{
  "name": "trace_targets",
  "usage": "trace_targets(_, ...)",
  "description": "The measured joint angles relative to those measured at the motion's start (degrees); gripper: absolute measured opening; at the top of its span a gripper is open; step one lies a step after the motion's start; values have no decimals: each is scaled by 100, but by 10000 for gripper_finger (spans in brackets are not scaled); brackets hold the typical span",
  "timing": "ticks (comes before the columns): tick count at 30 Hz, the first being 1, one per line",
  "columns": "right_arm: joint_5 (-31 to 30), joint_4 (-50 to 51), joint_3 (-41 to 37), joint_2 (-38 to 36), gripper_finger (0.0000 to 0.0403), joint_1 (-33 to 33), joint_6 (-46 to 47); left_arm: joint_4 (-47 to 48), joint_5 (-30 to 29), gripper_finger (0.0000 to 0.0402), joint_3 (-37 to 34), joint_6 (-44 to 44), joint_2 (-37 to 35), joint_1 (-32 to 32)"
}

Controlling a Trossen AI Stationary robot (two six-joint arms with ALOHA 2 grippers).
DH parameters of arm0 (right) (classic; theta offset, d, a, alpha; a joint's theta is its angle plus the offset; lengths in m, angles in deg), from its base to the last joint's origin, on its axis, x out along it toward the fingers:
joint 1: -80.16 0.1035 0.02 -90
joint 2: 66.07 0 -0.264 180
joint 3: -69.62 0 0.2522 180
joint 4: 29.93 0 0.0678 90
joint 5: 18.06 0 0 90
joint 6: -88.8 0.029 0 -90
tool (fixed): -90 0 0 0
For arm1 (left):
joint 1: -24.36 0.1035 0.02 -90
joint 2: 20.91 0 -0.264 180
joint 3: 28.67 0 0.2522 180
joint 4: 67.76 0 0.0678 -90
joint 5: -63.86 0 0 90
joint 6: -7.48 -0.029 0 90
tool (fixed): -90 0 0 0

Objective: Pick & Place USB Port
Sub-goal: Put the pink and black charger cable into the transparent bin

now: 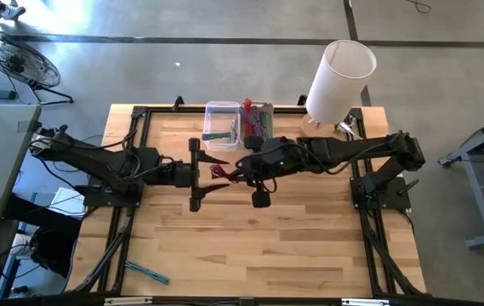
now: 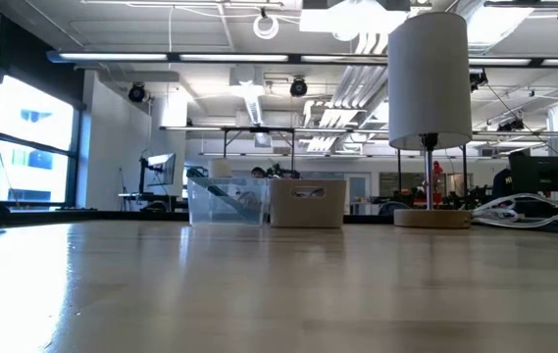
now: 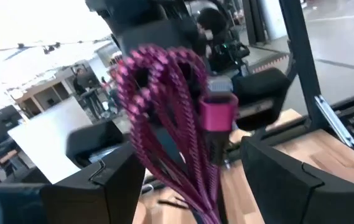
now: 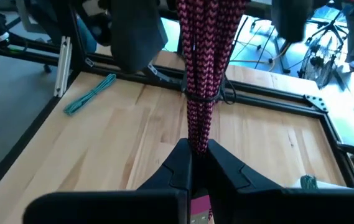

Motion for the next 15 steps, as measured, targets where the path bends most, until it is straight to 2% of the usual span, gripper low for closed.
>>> trace_targets(6,-8,-59,0,-2,15,-7,-54,-6,-18,252,7,-165,42,0)
trace_targets(9,51,-28,0,-2,15,-2,-53,10,-104,230,7,-259,40,0)
trace_targets(12,47,-12,0,-2,15,0,-55,3,-145,179,7,-548,40,0)
trace_targets(15,33,-18,0,-4,15,-2,-55,33,-115,98,7,-683,40,0)
